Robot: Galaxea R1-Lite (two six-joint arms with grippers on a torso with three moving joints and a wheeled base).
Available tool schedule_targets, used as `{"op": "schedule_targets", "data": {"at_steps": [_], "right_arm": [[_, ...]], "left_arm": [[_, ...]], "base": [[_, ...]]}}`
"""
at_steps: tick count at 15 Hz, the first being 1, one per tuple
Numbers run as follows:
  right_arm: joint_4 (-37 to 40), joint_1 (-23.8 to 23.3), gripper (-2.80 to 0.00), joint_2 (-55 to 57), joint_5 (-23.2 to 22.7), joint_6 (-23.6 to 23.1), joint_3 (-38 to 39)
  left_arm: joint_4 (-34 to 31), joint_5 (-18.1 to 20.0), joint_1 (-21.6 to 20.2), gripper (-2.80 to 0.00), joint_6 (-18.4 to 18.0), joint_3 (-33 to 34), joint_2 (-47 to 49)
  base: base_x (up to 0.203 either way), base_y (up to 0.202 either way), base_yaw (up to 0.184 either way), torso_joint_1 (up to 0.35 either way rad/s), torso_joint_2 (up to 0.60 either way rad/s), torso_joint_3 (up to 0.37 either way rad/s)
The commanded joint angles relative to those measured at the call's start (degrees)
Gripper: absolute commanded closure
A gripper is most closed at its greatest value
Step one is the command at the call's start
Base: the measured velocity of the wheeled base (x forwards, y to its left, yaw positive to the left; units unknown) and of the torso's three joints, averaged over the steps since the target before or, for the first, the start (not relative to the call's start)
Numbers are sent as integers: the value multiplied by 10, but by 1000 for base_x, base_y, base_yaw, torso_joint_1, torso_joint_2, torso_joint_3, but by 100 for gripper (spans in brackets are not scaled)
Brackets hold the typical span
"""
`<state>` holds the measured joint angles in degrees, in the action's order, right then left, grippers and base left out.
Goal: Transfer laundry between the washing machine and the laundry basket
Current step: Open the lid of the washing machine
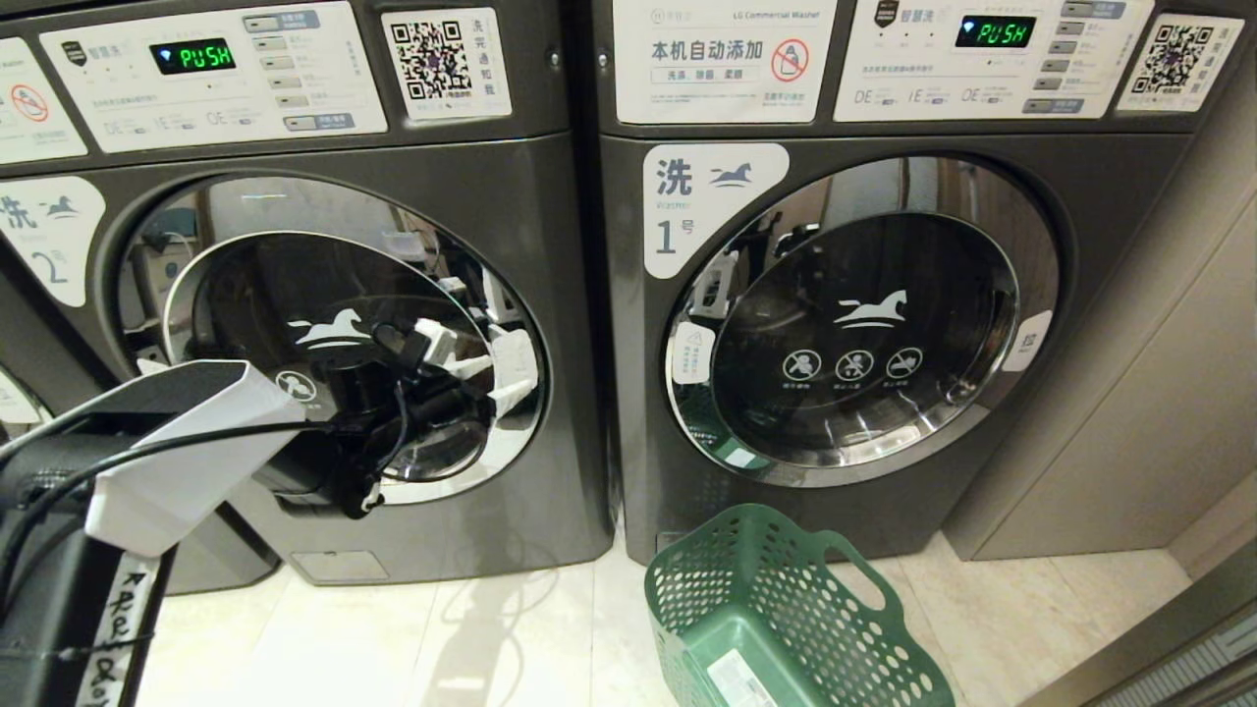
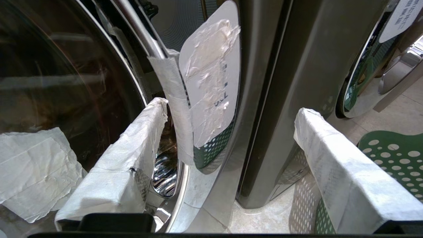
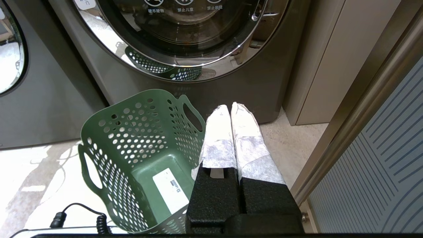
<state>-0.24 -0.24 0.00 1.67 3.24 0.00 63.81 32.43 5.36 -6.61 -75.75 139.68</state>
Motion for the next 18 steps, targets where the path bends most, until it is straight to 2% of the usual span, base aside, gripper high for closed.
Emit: {"op": "schedule_targets", "data": {"at_steps": [1, 7, 15, 18], "right_arm": [[0, 0, 0, 1, 0, 0, 0], [0, 0, 0, 1, 0, 0, 0], [0, 0, 0, 1, 0, 0, 0], [0, 0, 0, 1, 0, 0, 0]], "left_arm": [[3, 4, 0, -280, 0, -5, 9], [-1, 27, -1, -280, 2, -45, 33], [-48, 39, -6, -280, 5, -143, 80], [-56, 66, -6, -280, 23, -169, 97]], "base": [[0, 0, 0, 0, 0, 0], [0, 0, 0, 0, 0, 0], [0, 0, 0, 0, 0, 0], [0, 0, 0, 0, 0, 0]]}}
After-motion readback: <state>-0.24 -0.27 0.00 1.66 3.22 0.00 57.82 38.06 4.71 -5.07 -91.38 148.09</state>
